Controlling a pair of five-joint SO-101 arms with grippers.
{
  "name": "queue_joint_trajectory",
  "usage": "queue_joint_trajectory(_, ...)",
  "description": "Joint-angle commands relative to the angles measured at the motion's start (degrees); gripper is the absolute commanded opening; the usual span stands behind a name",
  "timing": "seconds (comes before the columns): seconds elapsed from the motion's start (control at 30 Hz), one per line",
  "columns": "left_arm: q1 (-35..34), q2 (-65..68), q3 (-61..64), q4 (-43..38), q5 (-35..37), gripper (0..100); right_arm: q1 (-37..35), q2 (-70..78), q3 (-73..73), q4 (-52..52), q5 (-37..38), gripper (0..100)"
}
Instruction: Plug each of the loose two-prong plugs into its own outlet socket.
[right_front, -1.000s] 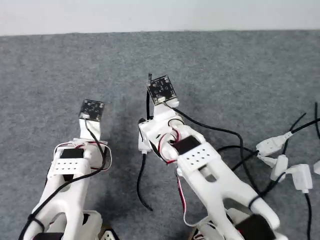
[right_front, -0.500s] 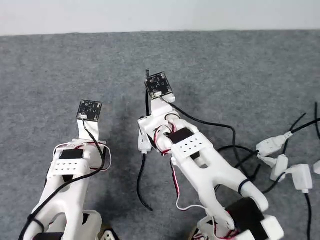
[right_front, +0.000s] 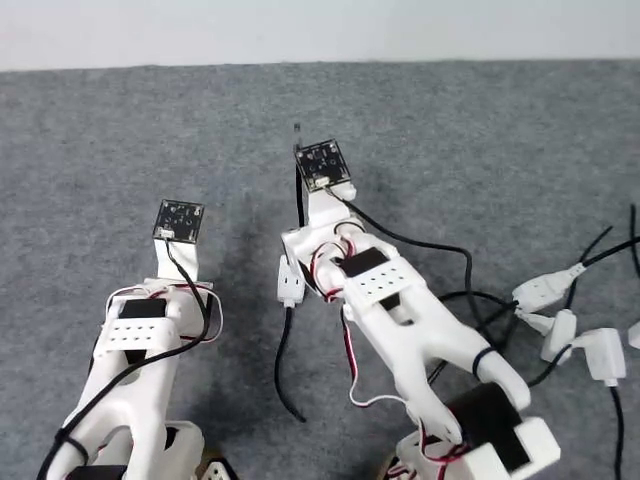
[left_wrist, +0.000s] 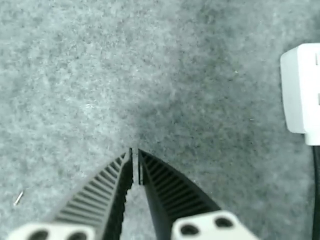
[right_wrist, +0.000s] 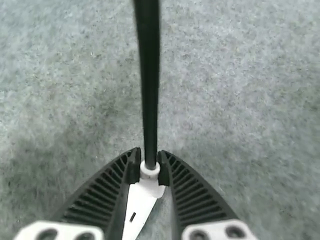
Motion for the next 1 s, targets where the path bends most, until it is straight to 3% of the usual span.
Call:
queue_joint_trajectory(0.0, 0.00, -1.41, -0.40, -1.23, 0.62, 1, -1.10, 0.04, -3.87, -0.75, -2.37, 0.8)
queue_joint_trajectory(0.57, -0.09, -1.41, -0.40, -1.23, 0.62, 1, -2.33, 0.22, -0.62, 0.31, -2.81, 0.8)
queue_joint_trajectory(0.97, -0.26, -1.41, -0.40, -1.23, 0.62, 1, -6.20, -3.91, 5.80, 3.91, 5.54, 0.8)
